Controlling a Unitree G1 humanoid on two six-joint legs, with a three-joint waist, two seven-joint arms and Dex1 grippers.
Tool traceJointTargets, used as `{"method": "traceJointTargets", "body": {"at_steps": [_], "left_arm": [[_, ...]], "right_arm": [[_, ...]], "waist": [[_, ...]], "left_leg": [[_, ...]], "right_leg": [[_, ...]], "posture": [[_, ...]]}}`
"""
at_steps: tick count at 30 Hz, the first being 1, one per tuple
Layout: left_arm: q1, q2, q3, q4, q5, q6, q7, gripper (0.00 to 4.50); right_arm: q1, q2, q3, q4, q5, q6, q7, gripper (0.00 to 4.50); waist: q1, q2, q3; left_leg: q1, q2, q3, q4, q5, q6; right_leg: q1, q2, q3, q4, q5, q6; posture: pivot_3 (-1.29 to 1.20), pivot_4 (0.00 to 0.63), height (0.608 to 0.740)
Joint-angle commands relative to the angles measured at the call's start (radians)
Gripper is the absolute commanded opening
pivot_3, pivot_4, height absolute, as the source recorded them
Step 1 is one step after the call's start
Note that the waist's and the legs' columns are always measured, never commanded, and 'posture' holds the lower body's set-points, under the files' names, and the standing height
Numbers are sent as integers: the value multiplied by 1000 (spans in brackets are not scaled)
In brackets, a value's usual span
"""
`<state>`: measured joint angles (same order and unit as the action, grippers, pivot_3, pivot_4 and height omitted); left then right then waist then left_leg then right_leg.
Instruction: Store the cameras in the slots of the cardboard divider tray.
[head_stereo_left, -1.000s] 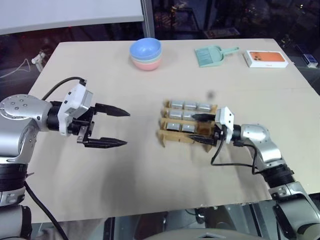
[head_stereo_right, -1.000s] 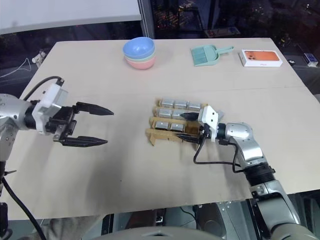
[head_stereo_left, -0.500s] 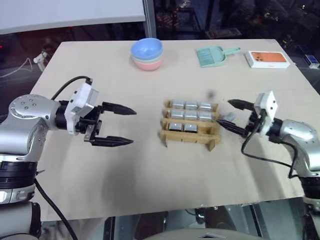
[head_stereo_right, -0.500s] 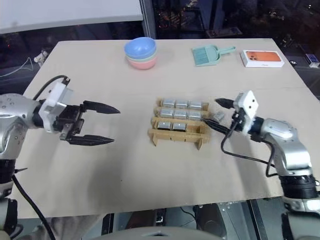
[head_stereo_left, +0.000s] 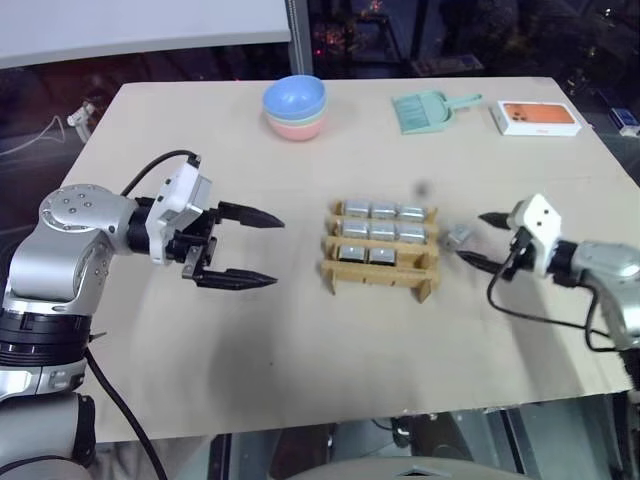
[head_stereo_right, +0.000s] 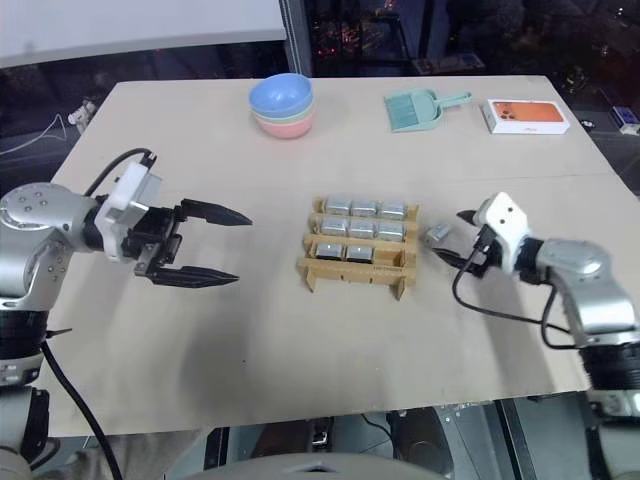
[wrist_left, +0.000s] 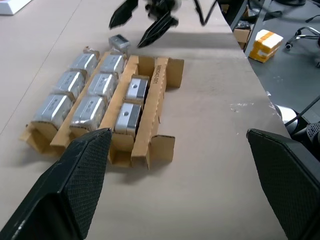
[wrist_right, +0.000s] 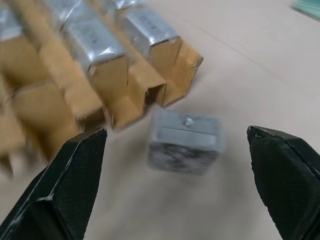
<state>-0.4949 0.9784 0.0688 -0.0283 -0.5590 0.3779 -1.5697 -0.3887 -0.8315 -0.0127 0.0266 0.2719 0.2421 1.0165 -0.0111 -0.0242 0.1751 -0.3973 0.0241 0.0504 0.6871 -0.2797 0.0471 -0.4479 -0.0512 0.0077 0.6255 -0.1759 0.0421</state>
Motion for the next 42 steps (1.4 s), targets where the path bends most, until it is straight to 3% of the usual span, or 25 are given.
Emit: {"method": "traceJointTargets", "body": {"at_steps": [1, 6, 12, 22, 24, 25, 27, 30, 32, 33, 39, 42], "left_arm": [[-24, 10, 10, -12, -1, -8, -3, 4500], [-28, 5, 7, -17, 5, -6, 5, 4500], [1, 1, 22, -56, 0, 1, 39, 4500], [64, 24, 66, -115, -16, 22, 84, 4500], [70, 25, 71, -120, -17, 23, 86, 4500], [73, 26, 72, -122, -17, 24, 86, 4500], [77, 28, 76, -125, -15, 24, 87, 4500], [83, 33, 81, -127, -15, 23, 91, 4500], [88, 38, 84, -128, -15, 23, 91, 4500], [89, 39, 86, -128, -15, 22, 92, 4500], [92, 44, 89, -128, -17, 21, 92, 4500], [83, 45, 86, -120, -15, 18, 89, 4500]], "right_arm": [[-141, -73, 71, 78, -70, -141, 177, 4453], [-402, -87, 250, 364, -259, -464, 375, 4453], [-618, 10, 408, 695, -450, -786, 410, 4453], [-733, 91, 449, 915, -510, -964, 431, 4453], [-739, 106, 447, 930, -511, -970, 432, 3953], [-742, 110, 448, 937, -515, -975, 429, 3953], [-748, 119, 451, 956, -530, -984, 417, 3393], [-754, 130, 447, 975, -533, -987, 414, 2238], [-756, 135, 444, 978, -529, -985, 415, 1046], [-758, 136, 445, 980, -530, -987, 415, 790], [-767, 128, 428, 954, -512, -971, 427, 689], [-763, 131, 380, 875, -446, -812, 456, 689]], "waist": [[-1, 0, 0], [-10, 0, 0], [-8, 0, 1], [-7, 2, 3], [-6, 2, 3], [-6, 2, 3], [-6, 3, 3], [-6, 3, 3], [-6, 3, 3], [-6, 3, 3], [-7, 3, 3], [-7, 4, 4]], "left_leg": [[0, 0, 0, 0, 0, 0], [2, 1, 1, 0, 0, 0], [0, 1, 1, -1, 0, 0], [1, 0, 1, 0, 0, -1], [1, 1, 1, 0, 0, -1], [1, 1, 1, 0, 1, -1], [0, 1, 1, 0, 1, -1], [0, 1, 1, 0, 1, -2], [0, 1, 1, 0, 1, -2], [0, 1, 1, 0, 1, -2], [1, 1, 1, 0, 1, -2], [1, 1, 1, 0, 1, -2]], "right_leg": [[0, 0, 0, 0, 0, 0], [0, 1, 1, 1, 0, 0], [-1, 1, 1, -1, 0, 0], [-1, 0, 0, 1, 0, -1], [-1, 0, 0, 1, 0, 0], [-1, 0, 0, 1, 0, 0], [-1, 0, 0, 1, 0, 0], [-1, 0, 0, 1, 0, 0], [-1, 0, 0, 1, 0, 0], [-1, 0, 0, 1, 0, 0], [0, 0, 0, 1, 0, 0], [-1, 0, 0, 1, 0, 0]], "posture": [[0, 150, 740], [0, 150, 740], [0, 150, 740], [0, 150, 740], [0, 150, 740], [0, 150, 740], [0, 150, 740], [0, 150, 740], [0, 150, 740], [0, 150, 740], [0, 150, 740], [0, 150, 740]]}}
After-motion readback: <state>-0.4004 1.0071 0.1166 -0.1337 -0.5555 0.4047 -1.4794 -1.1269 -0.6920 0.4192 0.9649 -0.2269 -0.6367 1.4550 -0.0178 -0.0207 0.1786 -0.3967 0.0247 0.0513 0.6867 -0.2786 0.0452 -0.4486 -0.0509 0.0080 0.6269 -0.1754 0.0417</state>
